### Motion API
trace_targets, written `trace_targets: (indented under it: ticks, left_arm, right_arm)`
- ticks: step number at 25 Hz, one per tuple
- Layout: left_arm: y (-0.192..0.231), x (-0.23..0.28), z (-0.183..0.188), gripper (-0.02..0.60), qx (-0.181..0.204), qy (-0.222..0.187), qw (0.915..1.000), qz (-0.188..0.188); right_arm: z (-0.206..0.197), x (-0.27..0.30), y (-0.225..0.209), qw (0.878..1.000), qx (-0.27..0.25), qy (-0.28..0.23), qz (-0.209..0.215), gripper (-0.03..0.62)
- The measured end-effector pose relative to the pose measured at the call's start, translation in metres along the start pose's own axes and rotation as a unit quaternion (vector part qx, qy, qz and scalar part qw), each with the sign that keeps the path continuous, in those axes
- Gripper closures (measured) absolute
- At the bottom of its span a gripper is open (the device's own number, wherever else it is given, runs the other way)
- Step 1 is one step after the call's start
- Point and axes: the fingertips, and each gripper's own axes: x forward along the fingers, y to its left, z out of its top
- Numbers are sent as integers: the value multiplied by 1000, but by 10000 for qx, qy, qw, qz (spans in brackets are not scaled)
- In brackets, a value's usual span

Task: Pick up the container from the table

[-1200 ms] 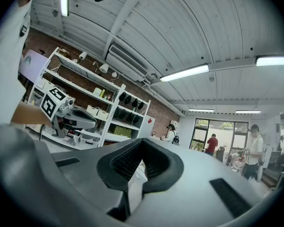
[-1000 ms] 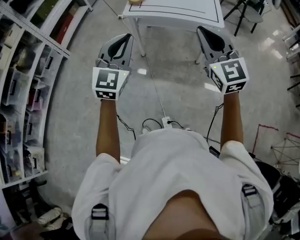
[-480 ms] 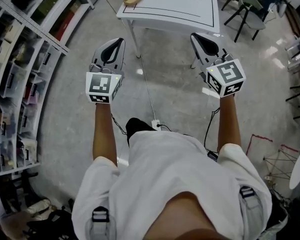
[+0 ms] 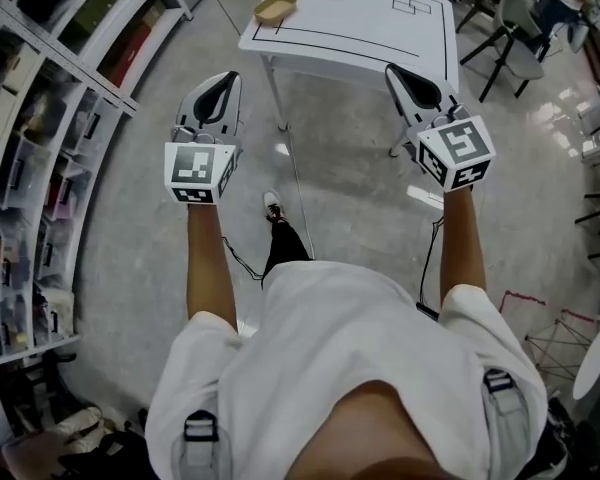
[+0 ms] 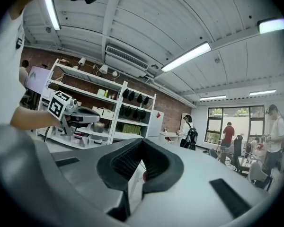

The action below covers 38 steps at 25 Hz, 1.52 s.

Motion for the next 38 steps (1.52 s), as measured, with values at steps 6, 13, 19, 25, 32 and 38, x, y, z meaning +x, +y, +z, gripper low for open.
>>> trace_targets:
  ticks: [6, 13, 19, 25, 32, 38]
  left_arm:
    - [111, 100, -25, 563, 35, -78, 9992, -380]
    - [203, 202, -43, 563, 54, -159, 9956, -927]
    - [243, 246, -65, 563, -117, -114, 9939, -1086]
    - [262, 283, -91, 563, -255, 84, 9946, -1005]
    - [250, 340, -122, 563, -527, 460, 9963, -501]
    - [233, 384, -141, 561, -622, 763, 9948, -247]
  right_arm:
    - [15, 141, -32, 9995, 180, 76, -230, 580]
    - [40, 270, -67, 9984, 273, 22, -505, 581]
    - [38, 332, -79, 9979, 340, 121, -530, 582]
    - [26, 374, -106, 9974, 375, 146, -598, 580]
    - [-21, 405, -161, 9988, 290, 329, -213, 579]
    - [-47, 433, -199, 9983, 212, 397, 363, 579]
